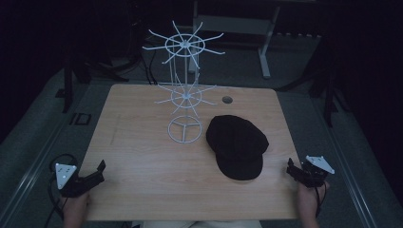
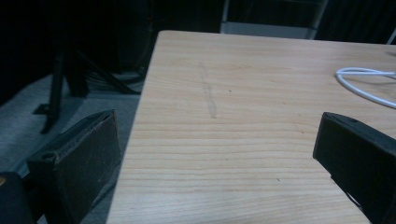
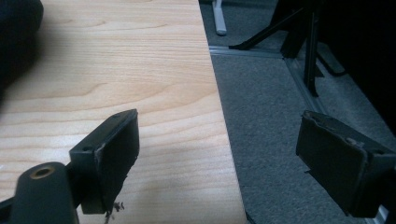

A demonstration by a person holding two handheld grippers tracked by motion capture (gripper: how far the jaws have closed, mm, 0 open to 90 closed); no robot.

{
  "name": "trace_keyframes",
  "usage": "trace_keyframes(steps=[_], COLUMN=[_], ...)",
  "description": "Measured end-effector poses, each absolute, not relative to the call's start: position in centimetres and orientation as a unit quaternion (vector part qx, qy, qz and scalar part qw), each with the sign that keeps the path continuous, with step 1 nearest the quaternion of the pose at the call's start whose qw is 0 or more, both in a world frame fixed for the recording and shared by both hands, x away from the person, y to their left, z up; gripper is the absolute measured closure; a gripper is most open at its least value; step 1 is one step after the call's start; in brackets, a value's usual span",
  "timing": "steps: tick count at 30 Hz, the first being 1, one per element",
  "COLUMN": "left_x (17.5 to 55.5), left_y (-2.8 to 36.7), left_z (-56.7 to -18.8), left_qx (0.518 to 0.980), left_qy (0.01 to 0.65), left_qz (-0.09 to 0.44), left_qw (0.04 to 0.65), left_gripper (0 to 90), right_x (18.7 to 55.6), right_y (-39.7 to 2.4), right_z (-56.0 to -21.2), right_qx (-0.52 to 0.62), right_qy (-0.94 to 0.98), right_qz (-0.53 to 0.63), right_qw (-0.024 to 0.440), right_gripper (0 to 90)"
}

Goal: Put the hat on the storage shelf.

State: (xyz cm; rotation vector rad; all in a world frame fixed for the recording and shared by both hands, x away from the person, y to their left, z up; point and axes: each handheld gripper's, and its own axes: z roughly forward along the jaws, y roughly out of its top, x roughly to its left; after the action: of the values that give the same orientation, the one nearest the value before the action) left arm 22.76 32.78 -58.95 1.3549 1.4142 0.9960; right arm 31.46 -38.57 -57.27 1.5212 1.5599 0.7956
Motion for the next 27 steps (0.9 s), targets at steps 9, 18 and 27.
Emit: trace_keyframes(steps=[9, 18, 27], left_x=[22.8, 22.8, 22.8], left_y=[32.9, 32.8, 32.8], left_z=[-58.9, -58.9, -58.9], left_qx=[0.551, 0.554, 0.555], left_qy=[0.572, 0.572, 0.572], left_qz=[0.398, 0.397, 0.396], left_qw=[0.459, 0.457, 0.457], left_gripper=[1.4, 1.4, 1.4], right_x=[31.3, 31.5, 32.3], right_y=[-38.4, -38.2, -36.2], right_z=[-57.3, -55.7, -51.3], right_qx=[0.593, 0.599, 0.569], right_qy=[0.632, 0.639, 0.659], right_qz=[0.324, 0.34, 0.377], right_qw=[0.38, 0.341, 0.315], right_gripper=[11.8, 10.9, 13.7])
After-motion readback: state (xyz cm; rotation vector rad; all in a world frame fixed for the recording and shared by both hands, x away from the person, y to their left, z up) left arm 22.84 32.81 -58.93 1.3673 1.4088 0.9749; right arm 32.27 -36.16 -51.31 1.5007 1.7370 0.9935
